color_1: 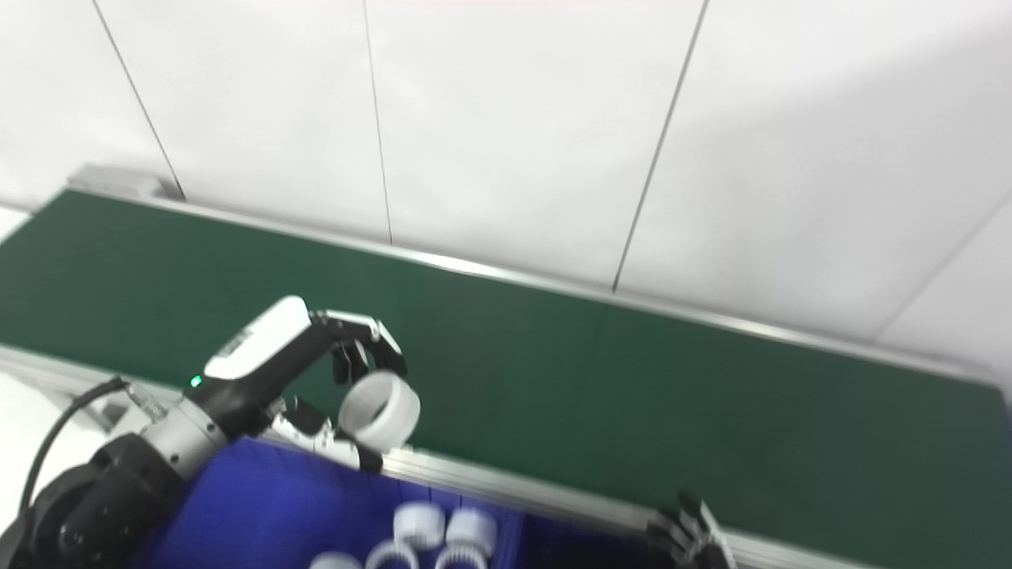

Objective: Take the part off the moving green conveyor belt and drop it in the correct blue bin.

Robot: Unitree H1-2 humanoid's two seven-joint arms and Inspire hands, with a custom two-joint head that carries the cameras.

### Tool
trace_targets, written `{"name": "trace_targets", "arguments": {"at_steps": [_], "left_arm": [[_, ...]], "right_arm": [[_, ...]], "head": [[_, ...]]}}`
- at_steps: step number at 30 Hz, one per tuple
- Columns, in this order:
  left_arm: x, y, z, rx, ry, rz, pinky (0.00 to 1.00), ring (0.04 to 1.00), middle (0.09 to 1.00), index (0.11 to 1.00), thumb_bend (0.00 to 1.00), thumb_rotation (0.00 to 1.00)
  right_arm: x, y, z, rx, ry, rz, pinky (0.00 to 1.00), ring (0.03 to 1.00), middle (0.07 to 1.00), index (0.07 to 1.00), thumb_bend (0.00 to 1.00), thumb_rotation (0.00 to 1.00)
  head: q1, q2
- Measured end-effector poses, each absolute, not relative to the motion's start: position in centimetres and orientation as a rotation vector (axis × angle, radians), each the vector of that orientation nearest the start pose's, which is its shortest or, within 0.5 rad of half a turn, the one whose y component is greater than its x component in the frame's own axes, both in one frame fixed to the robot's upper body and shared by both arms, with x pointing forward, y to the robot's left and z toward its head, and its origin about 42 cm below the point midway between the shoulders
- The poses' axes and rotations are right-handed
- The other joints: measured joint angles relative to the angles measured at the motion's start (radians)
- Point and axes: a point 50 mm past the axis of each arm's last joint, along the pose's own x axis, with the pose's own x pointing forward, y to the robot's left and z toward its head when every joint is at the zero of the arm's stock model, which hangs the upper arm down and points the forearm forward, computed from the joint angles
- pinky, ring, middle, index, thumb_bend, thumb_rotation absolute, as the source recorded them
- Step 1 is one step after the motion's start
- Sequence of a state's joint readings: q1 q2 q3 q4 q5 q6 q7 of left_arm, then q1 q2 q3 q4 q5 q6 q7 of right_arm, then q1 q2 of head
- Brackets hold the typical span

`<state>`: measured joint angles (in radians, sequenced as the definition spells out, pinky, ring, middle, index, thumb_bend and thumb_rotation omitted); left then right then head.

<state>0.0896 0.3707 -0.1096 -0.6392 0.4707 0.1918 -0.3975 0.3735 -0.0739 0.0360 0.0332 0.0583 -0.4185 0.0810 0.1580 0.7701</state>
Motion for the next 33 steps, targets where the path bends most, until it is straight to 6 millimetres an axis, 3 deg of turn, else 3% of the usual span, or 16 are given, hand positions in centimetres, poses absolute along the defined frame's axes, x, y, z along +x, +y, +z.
{"name": "trace_targets", "arguments": {"at_steps": [2, 6, 13, 19, 27, 33], "left_arm": [[22.0, 24.8, 22.4, 0.832, -0.227, -0.394, 0.37, 0.403, 0.462, 0.526, 0.47, 0.0], [21.8, 24.9, 22.6, 0.826, -0.22, -0.383, 0.37, 0.404, 0.458, 0.52, 0.47, 0.0], [20.5, 25.1, 21.2, 0.804, -0.151, -0.394, 0.39, 0.404, 0.461, 0.521, 0.48, 0.0], [20.5, 25.4, 19.9, 0.8, -0.096, -0.399, 0.38, 0.413, 0.468, 0.514, 0.48, 0.0], [20.3, 25.6, 17.2, 0.828, 0.019, -0.42, 0.41, 0.414, 0.476, 0.519, 0.48, 0.0], [20.1, 26.1, 14.6, 0.856, 0.121, -0.432, 0.36, 0.409, 0.477, 0.529, 0.47, 0.0]], "right_arm": [[14.3, -24.5, 4.2, -0.023, -0.034, 0.02, 0.68, 0.754, 0.797, 0.873, 0.65, 0.8], [14.2, -25.1, 4.8, -0.032, -0.053, 0.015, 0.67, 0.749, 0.789, 0.868, 0.65, 0.8], [14.0, -25.9, 4.9, -0.033, -0.052, 0.008, 0.66, 0.735, 0.779, 0.858, 0.66, 0.77], [14.0, -25.9, 5.0, -0.031, -0.057, 0.006, 0.64, 0.723, 0.773, 0.851, 0.67, 0.78], [13.4, -25.8, 5.1, -0.029, -0.052, -0.002, 0.63, 0.717, 0.775, 0.85, 0.66, 0.77], [13.5, -25.6, 5.3, -0.025, -0.062, -0.002, 0.63, 0.718, 0.776, 0.851, 0.66, 0.76]], "head": [[0.018, 0.052], [0.025, 0.066], [0.029, 0.064], [0.026, 0.061], [0.031, 0.063], [0.031, 0.063]]}}
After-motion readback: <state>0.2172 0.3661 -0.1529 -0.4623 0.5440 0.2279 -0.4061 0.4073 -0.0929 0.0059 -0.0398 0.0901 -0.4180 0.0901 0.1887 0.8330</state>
